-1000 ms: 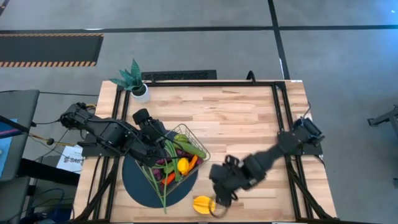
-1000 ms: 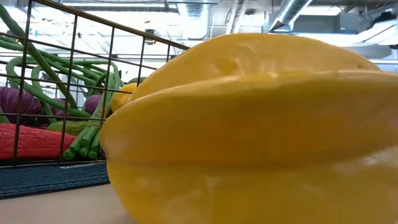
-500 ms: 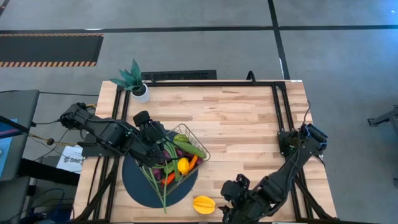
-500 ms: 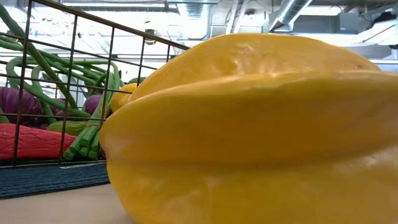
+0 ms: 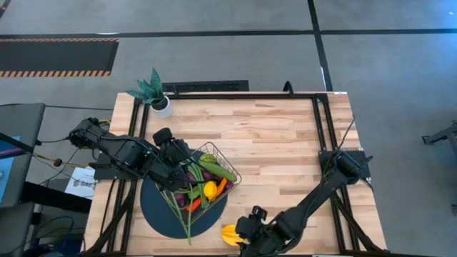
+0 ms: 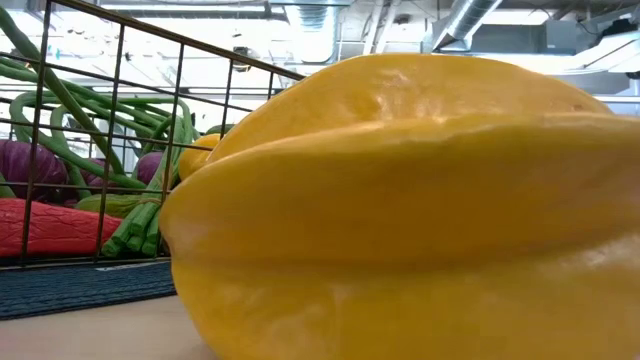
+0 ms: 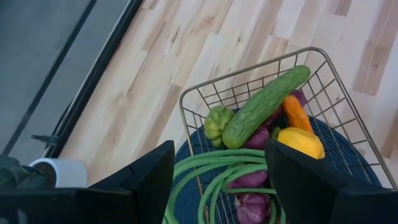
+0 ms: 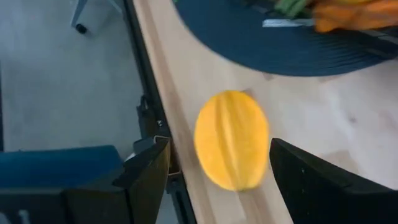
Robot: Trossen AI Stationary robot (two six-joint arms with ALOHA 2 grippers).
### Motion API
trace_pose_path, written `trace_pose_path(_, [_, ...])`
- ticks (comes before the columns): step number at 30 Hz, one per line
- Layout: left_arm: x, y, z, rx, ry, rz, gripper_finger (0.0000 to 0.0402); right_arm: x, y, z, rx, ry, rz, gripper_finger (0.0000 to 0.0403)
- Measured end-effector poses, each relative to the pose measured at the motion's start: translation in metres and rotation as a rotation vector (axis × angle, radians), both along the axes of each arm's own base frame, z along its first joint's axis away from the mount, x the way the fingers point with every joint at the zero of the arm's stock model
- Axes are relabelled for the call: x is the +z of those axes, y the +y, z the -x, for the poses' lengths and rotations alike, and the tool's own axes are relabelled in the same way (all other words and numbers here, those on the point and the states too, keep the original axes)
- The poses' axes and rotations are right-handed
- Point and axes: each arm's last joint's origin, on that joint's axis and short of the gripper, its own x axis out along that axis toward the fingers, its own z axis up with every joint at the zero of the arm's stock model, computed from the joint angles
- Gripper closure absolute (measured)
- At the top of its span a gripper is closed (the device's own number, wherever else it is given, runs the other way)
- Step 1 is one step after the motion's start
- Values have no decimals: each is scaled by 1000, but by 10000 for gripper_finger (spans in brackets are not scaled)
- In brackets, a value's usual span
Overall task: Build produce basket
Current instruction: Put the yellow starfruit into the wire basket
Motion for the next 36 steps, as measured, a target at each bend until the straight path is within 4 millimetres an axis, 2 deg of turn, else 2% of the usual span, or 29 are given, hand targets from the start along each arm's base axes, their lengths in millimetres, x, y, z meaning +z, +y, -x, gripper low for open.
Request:
trace_pose_path(7, [0, 0, 0, -1, 1, 2, 164, -28, -3, -18, 45, 51, 27, 112])
trace_pose_path(17, [0, 0, 0, -3, 8, 7, 164, -31, -20, -24, 84, 107, 100, 112])
trace_pose_path(21, [0, 0, 1, -11, 16, 14, 164, -38, -17, -24, 100, 131, 98, 112])
trace_pose_path(30, [0, 0, 1, -12, 17, 13, 164, -37, -10, -19, 112, 125, 92, 112])
trace_pose_path(36, [-1, 0, 1, -13, 18, 15, 164, -44, -7, -17, 112, 112, 88, 112])
